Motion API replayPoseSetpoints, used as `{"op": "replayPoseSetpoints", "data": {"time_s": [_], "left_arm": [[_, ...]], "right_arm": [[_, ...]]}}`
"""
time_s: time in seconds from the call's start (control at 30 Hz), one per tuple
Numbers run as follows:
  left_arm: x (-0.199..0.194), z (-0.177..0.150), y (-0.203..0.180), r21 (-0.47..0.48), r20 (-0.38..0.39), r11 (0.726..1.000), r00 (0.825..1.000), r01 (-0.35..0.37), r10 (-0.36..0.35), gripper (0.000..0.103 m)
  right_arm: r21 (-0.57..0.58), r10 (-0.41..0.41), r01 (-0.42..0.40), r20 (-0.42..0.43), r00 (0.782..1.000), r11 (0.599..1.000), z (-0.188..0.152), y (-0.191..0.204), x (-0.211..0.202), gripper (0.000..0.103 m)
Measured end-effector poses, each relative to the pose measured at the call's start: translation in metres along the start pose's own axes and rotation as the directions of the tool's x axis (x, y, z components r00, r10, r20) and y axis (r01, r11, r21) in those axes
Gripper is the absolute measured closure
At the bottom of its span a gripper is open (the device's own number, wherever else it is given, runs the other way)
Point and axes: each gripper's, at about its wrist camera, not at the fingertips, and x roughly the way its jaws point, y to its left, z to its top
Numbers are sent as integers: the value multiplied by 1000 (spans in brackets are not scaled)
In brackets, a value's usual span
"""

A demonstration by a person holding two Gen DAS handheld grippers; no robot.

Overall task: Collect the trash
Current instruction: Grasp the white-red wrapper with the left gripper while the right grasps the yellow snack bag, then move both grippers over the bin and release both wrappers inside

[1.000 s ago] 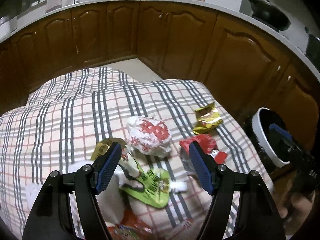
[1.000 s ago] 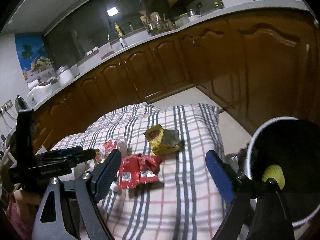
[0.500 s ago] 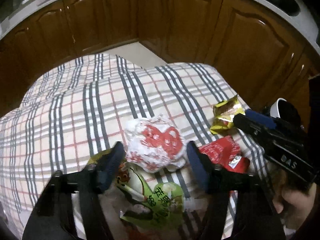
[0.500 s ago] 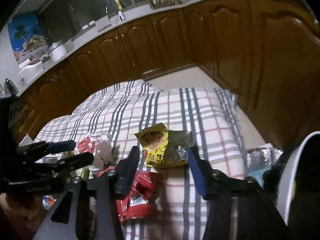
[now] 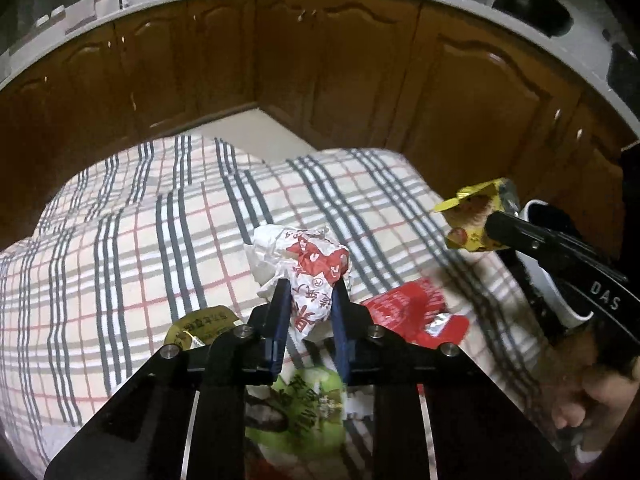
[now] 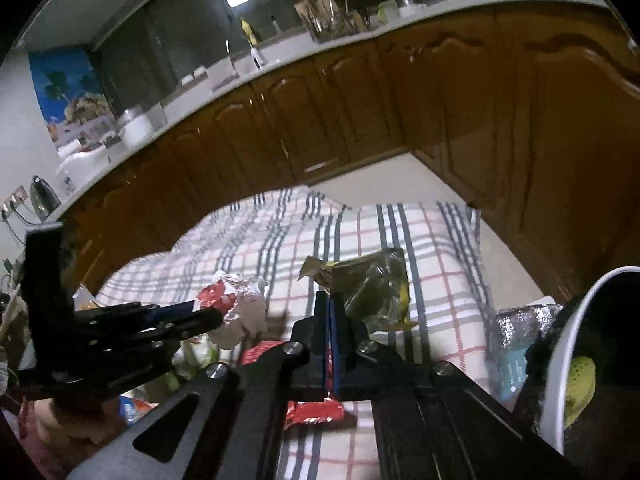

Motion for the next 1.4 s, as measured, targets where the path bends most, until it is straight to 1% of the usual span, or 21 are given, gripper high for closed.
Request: {"op": "replayPoseSetpoints", "data": {"time_s": [0.13, 0.27, 0.43, 0.57, 0.67, 0.83, 1.0, 1.17, 1.4], "left_arm": [[-25, 0, -8, 5, 45, 999, 998, 36, -36, 85], [-48, -1, -24, 23, 90, 996, 992, 84, -86, 85], [-68, -7, -48, 41, 112, 988, 982, 148, -152, 85], [-71, -15, -74, 67, 110, 979, 974, 193, -200, 85], [-71, -19, -92, 80, 93, 969, 966, 232, -239, 85], [-73, -22, -126, 119, 84, 955, 956, 271, -282, 85], [-69, -23, -150, 146, 72, 945, 949, 294, -307, 85], [-64, -23, -173, 167, 56, 932, 941, 322, -335, 85], [-57, -18, -205, 195, 35, 919, 934, 342, -355, 85]], "right_arm": [[15, 12, -12, 31, 999, 1000, -2, -2, -22, 103], [34, 4, -6, 57, 998, 999, -9, -9, -41, 103], [75, -24, 17, 92, 996, 997, -22, -25, -70, 103], [97, -55, 44, 115, 992, 994, -27, -37, -95, 103], [111, -82, 68, 130, 988, 991, -32, -46, -111, 103], [157, -132, 108, 150, 980, 982, -43, -66, -136, 103], [200, -171, 137, 165, 971, 970, -54, -86, -154, 103], [233, -191, 148, 175, 966, 961, -61, -101, -166, 103], [271, -208, 156, 171, 963, 950, -66, -120, -167, 103]]}}
